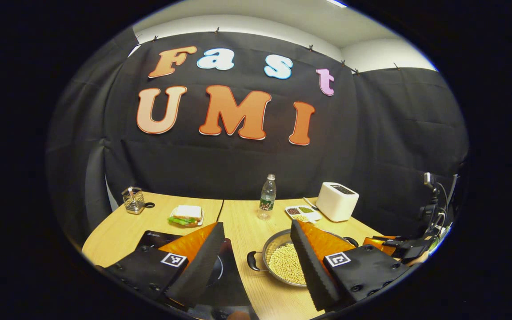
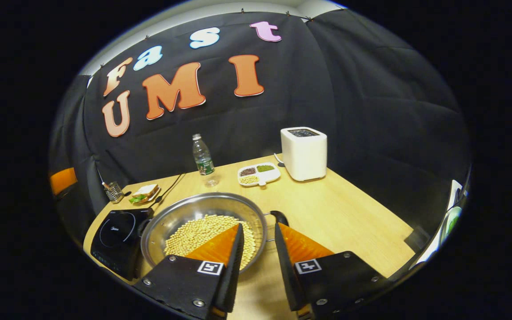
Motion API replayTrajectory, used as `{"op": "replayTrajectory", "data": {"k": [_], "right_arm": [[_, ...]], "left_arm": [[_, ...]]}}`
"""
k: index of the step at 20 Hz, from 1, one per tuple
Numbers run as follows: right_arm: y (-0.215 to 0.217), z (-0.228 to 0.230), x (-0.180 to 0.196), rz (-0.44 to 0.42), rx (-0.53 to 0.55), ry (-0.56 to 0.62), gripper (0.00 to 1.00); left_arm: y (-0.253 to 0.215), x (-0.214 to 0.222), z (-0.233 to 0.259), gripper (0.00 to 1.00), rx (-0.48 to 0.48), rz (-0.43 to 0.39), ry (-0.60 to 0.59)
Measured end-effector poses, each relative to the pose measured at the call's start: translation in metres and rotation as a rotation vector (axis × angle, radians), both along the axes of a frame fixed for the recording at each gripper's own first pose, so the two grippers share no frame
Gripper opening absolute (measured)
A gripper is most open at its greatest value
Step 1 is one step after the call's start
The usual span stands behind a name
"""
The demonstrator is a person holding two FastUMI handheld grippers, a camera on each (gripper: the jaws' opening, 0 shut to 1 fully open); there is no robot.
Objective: First push the handle of the pot to place it horizontally, then grasp the pot with both hands and set it on the induction cooktop.
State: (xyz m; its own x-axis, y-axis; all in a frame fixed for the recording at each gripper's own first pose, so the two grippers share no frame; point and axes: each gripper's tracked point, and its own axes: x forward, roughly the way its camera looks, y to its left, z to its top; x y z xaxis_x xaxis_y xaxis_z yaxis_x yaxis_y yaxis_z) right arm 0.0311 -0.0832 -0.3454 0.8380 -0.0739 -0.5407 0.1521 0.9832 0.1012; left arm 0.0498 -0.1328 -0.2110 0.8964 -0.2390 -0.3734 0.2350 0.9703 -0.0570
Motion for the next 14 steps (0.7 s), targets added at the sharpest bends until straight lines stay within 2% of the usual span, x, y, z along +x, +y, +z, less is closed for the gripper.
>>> {"op": "replayTrajectory", "data": {"k": [2,4,7,9,14], "right_arm": [[-0.014,-0.005,0.002,-0.022,-0.008,0.007,0.53],[-0.024,-0.012,0.005,-0.04,-0.014,0.016,0.76],[-0.032,-0.024,0.011,-0.062,-0.017,0.035,0.93],[-0.031,-0.035,0.016,-0.062,-0.009,0.057,0.95],[-0.015,-0.06,0.035,-0.002,-0.035,0.113,0.95]], "left_arm": [[-0.005,0.009,-0.027,0.99,0.016,-0.004,0.039],[-0.013,0.017,-0.058,0.98,0.03,-0.019,0.088],[-0.022,0.025,-0.103,0.98,0.052,-0.045,0.179],[-0.024,0.034,-0.13,0.98,0.071,-0.043,0.227],[-0.024,0.046,-0.171,0.99,0.097,-0.046,0.305]]}}
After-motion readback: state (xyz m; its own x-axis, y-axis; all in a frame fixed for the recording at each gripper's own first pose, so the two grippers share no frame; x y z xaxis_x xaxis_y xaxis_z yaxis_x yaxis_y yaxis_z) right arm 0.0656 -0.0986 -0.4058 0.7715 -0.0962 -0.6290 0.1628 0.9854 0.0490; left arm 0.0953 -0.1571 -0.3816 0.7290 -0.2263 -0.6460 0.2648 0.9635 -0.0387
